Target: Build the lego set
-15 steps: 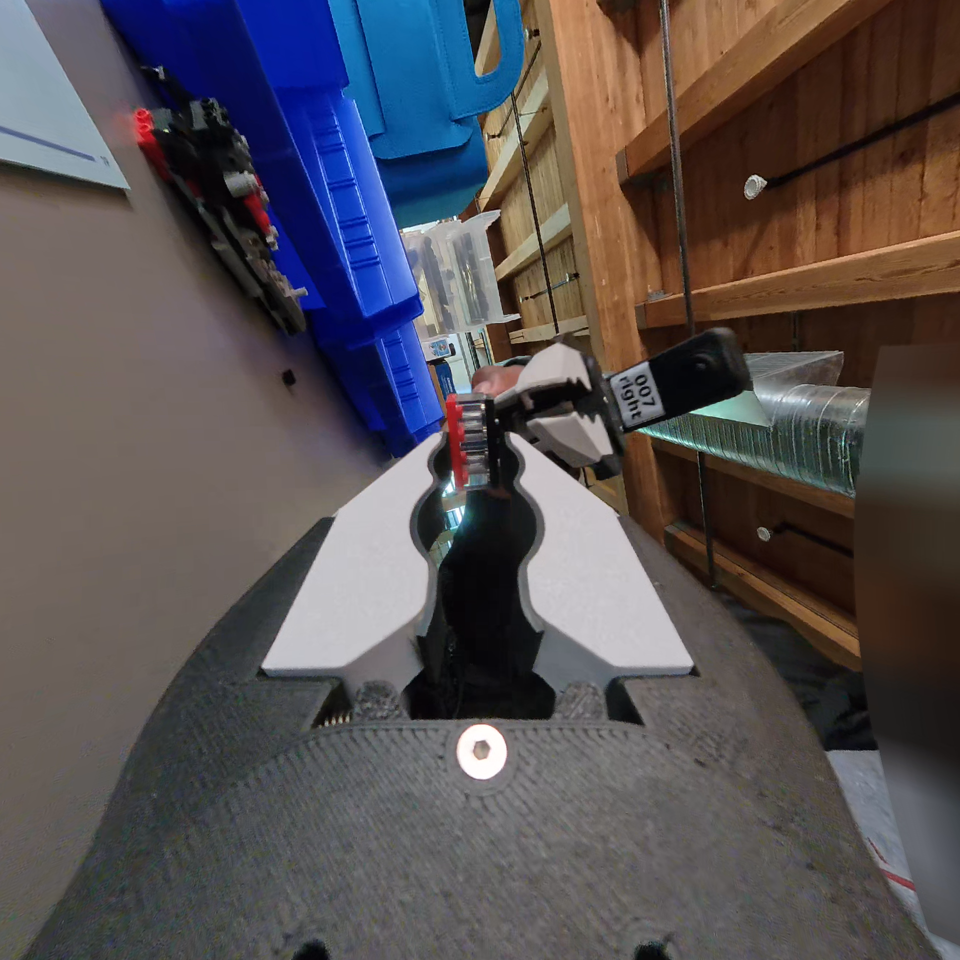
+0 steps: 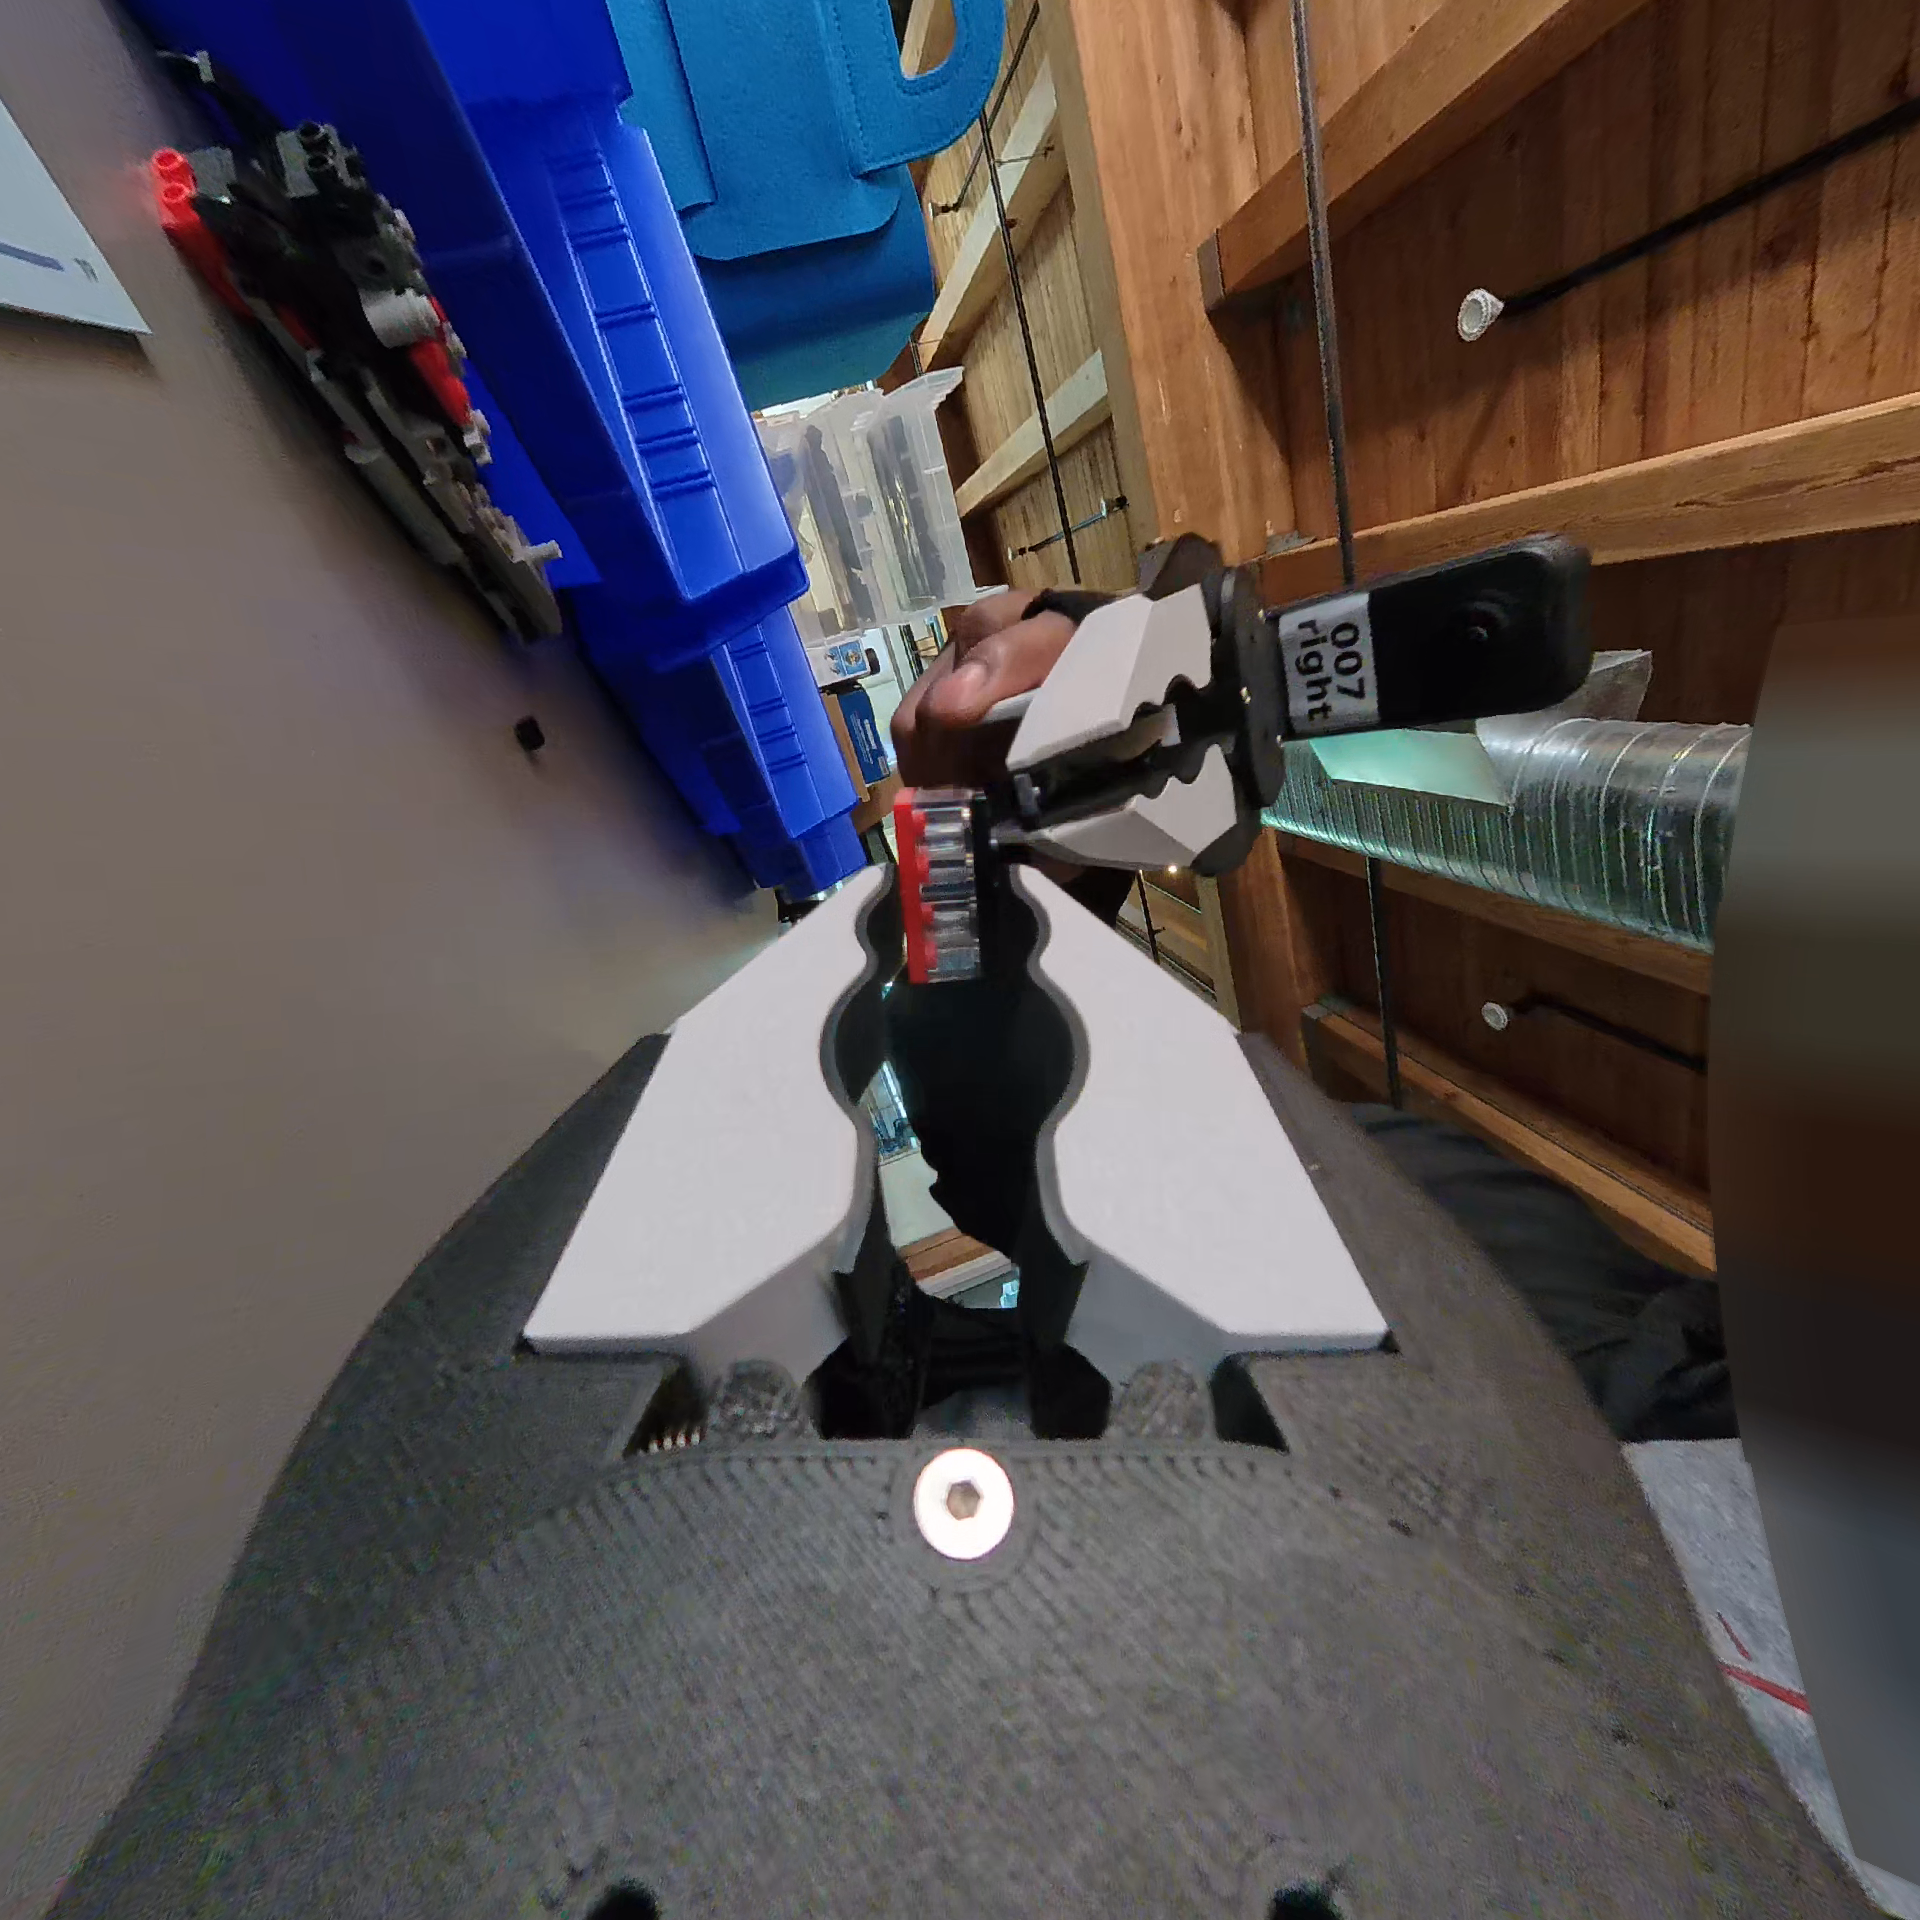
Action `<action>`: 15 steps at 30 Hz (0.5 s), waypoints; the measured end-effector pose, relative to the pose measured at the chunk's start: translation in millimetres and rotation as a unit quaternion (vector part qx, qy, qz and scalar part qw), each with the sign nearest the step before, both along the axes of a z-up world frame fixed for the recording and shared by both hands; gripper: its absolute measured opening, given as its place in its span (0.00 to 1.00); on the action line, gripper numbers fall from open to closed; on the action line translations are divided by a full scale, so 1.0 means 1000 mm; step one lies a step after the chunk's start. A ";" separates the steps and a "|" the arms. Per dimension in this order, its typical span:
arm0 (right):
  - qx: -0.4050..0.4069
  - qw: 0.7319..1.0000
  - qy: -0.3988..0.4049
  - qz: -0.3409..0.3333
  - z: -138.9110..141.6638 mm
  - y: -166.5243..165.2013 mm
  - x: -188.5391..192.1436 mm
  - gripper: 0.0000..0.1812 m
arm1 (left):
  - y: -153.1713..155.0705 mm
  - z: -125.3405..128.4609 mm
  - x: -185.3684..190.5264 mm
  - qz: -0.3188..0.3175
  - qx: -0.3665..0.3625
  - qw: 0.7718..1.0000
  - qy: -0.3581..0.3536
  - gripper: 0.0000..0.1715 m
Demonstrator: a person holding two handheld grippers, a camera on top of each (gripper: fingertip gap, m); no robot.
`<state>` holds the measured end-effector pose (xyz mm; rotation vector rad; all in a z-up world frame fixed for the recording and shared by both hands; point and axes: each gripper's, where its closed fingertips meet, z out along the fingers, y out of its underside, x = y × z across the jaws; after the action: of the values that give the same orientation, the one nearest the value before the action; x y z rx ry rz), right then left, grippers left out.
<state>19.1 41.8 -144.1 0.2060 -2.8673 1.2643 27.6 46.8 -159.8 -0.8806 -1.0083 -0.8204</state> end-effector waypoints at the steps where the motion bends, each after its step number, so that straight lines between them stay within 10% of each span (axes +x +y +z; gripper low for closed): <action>1: 0.006 1.000 0.003 0.010 0.000 0.000 0.001 0.06 | 0.000 0.000 0.001 -0.002 0.000 1.000 0.002 0.11; 15: 0.056 0.996 0.010 0.067 -0.003 0.001 0.008 0.06 | 0.004 0.005 0.006 -0.021 0.004 1.000 0.018 0.11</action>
<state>27.4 42.9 -146.9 0.4170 -2.9533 1.1137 34.0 50.6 -155.2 -0.9090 -0.9563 -0.8417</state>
